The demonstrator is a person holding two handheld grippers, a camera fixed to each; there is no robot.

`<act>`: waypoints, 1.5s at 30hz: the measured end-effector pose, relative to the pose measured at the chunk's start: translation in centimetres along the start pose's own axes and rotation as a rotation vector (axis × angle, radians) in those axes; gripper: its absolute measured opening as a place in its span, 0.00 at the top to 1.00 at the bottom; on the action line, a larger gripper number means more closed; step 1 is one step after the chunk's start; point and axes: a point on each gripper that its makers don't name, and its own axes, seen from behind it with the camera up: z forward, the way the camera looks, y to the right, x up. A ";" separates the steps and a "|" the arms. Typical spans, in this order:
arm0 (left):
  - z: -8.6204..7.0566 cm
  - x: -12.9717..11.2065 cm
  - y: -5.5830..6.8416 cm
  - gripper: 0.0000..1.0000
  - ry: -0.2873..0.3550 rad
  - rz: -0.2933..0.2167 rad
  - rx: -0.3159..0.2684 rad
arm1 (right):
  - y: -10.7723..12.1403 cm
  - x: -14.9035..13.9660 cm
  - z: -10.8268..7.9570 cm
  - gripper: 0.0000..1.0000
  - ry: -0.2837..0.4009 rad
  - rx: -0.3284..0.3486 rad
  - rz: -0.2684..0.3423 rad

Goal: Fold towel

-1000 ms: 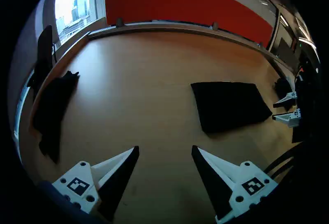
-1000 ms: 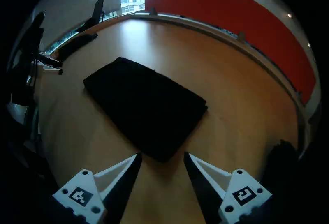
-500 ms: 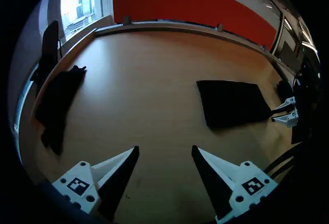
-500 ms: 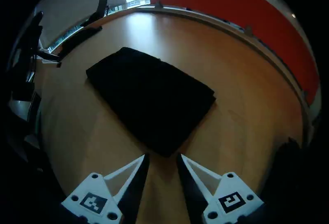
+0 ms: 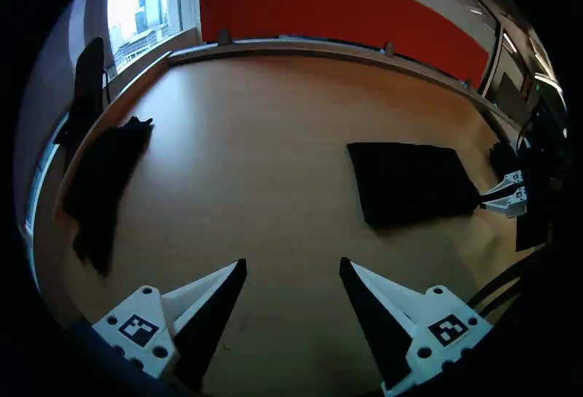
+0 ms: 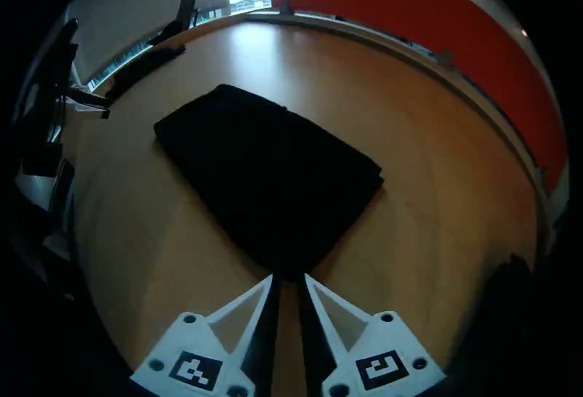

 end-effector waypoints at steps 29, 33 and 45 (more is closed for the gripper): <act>-0.3 1.0 -0.2 0.05 0.025 -0.009 -0.005 | 1.6 8.8 -6.2 0.87 0.162 -0.117 -0.103; -0.4 1.0 -0.1 0.06 0.028 -0.010 -0.008 | 2.0 9.6 -7.5 0.87 0.179 -0.135 -0.120; -0.7 1.3 0.1 0.06 0.038 -0.009 -0.014 | 2.5 10.9 -9.8 0.88 0.200 -0.168 -0.169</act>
